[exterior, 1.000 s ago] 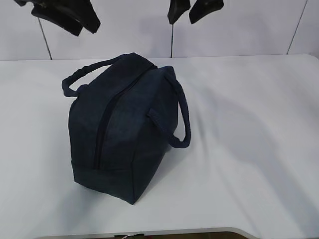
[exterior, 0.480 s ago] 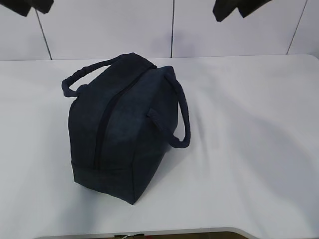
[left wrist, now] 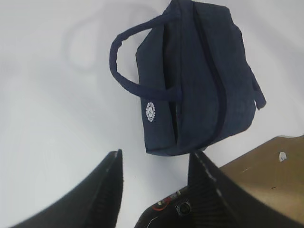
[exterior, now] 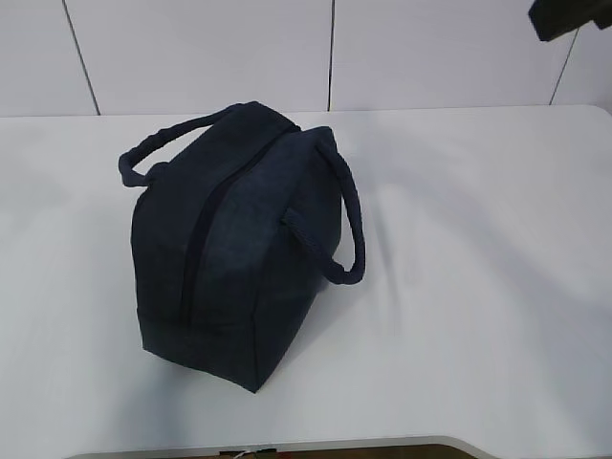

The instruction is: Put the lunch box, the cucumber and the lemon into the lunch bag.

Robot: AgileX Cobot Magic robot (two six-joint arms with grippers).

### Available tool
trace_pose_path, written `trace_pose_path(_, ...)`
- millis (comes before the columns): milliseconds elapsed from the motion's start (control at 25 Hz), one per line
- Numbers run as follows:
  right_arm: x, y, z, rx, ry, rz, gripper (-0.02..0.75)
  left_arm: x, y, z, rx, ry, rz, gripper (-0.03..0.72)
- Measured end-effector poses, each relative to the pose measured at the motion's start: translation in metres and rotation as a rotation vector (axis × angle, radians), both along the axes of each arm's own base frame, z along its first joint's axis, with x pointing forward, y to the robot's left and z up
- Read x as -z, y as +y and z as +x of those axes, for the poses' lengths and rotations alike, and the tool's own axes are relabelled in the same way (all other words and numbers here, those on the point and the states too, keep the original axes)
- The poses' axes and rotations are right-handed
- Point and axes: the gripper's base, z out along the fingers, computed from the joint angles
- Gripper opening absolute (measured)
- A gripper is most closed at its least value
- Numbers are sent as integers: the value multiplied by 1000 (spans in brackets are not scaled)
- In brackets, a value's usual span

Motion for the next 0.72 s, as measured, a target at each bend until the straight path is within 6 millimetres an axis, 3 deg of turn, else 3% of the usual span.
trace_pose_path(400,-2,-25,-63,0,-51,19,419,16,28,-90,0,-90,-26,326)
trace_pose_path(720,12,-52,-132,0,-118,46,419,31,46,-148,1,-202,-60,295)
